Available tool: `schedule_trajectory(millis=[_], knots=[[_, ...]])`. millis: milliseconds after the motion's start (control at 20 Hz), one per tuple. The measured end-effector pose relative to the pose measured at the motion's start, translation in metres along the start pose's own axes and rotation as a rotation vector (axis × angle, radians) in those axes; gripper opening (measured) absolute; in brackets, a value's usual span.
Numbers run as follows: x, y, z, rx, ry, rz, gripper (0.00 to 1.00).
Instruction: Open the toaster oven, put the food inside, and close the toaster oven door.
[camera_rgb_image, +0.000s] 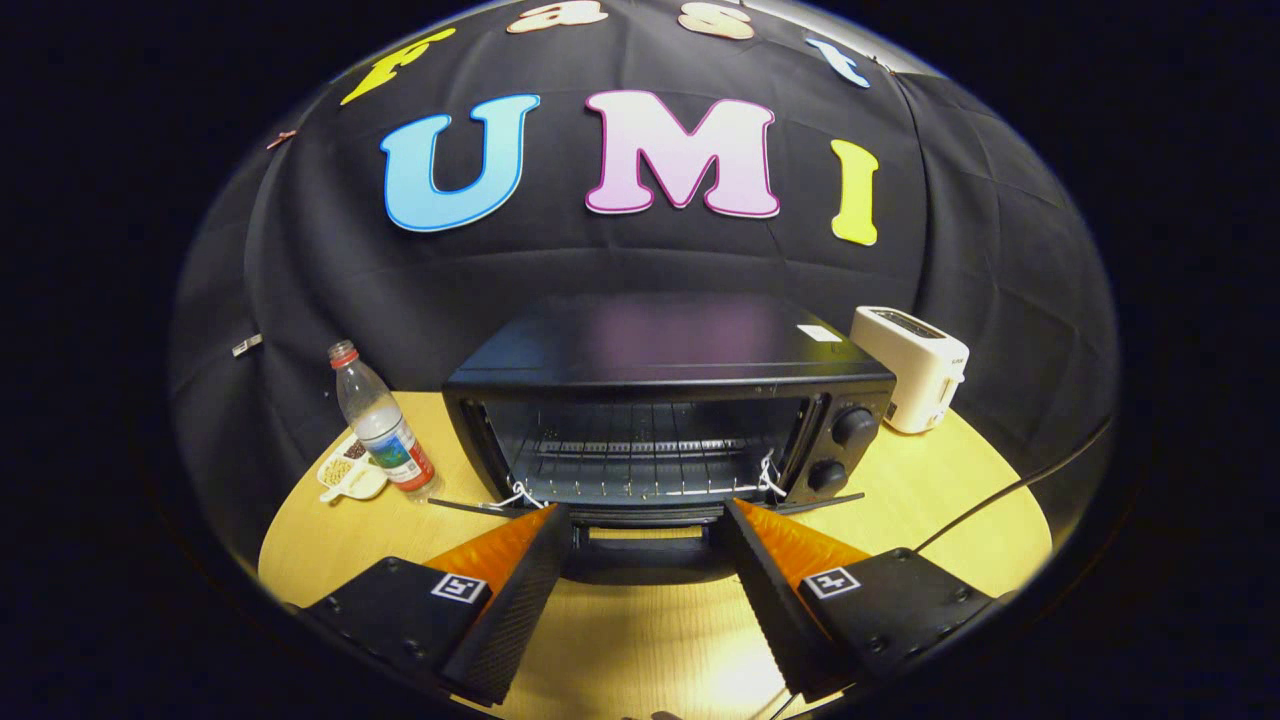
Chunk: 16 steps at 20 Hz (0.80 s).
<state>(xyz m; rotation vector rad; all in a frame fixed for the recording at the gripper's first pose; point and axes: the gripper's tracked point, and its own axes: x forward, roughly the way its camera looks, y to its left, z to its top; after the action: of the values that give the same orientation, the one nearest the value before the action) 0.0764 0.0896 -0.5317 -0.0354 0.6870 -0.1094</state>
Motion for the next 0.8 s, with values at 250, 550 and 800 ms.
schedule_trajectory(millis=[250,550,800], knots=[[-0.011,-0.001,-0.027,-0.021,0.108,0.006,0.99],[-0.021,-0.012,-0.090,0.022,0.328,0.018,0.99],[-0.021,-0.012,-0.073,0.027,0.295,0.045,0.97]])
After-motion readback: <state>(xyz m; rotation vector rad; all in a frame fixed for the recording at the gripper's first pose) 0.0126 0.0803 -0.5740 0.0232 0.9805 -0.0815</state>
